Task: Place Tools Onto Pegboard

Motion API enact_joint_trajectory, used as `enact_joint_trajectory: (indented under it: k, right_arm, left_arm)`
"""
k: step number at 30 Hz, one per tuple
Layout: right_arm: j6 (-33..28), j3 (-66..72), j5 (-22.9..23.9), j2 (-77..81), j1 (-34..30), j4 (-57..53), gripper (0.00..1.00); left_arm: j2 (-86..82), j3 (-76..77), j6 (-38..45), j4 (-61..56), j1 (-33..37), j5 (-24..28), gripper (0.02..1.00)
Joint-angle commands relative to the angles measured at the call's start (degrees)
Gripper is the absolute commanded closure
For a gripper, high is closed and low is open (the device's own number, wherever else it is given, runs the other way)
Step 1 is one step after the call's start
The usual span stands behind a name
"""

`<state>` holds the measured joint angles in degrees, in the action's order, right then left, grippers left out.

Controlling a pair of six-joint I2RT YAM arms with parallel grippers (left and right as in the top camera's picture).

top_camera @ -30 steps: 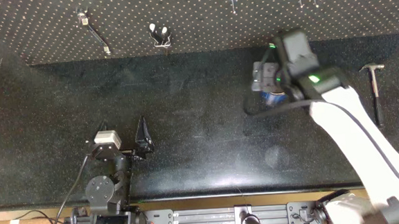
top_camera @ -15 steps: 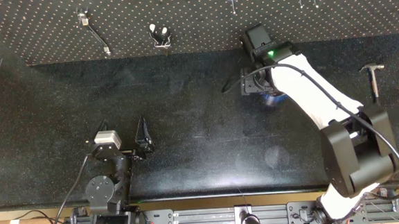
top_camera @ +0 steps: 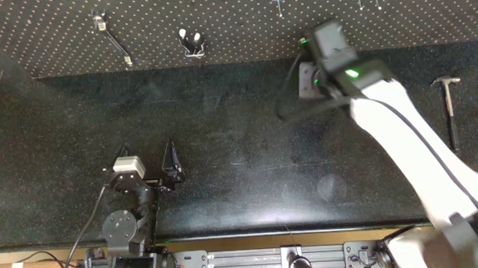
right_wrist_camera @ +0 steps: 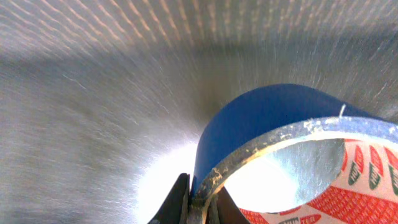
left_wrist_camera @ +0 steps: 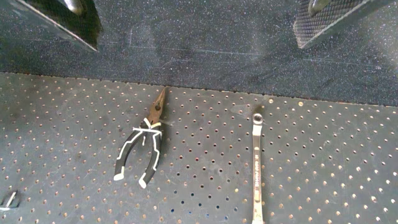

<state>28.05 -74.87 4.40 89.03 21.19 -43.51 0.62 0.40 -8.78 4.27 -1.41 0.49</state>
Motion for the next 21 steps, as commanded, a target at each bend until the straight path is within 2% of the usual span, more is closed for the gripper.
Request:
enact_joint_trajectory:
  k: [1,5,9,12,17,19,21]
  right_arm:
    - [0.42,-0.96,1.86,-14.14,2.05,6.91,0.925]
    - [-0.37,-0.96,4.20,-13.25,7.69,16.09,0.923]
    - [-6.01,-0.96,4.22,-5.03,10.86,26.14,0.925]
    - [-6.36,-0.96,4.28,-0.61,10.88,29.77,0.925]
    - [-6.60,-0.96,12.15,5.29,10.88,36.06,0.923]
    - [-10.56,-0.96,12.09,6.95,10.88,39.43,0.923]
    - [-11.50,-0.96,12.11,8.11,10.88,40.79,0.923]
  left_arm:
    - [-0.44,-0.09,0.72,0.44,-0.17,0.61,0.023]
    - [-0.44,-0.09,0.72,0.42,-0.17,0.61,0.023]
    - [-0.44,-0.09,0.72,0.44,-0.17,0.61,0.023]
    - [-0.44,-0.09,0.72,0.44,-0.17,0.61,0.023]
    - [-0.44,-0.09,0.72,0.44,-0.17,0.61,0.023]
    - [-0.44,-0.09,0.72,0.42,-0.17,0.61,0.023]
    - [-0.44,-0.09,0.72,0.44,-0.17,0.61,0.023]
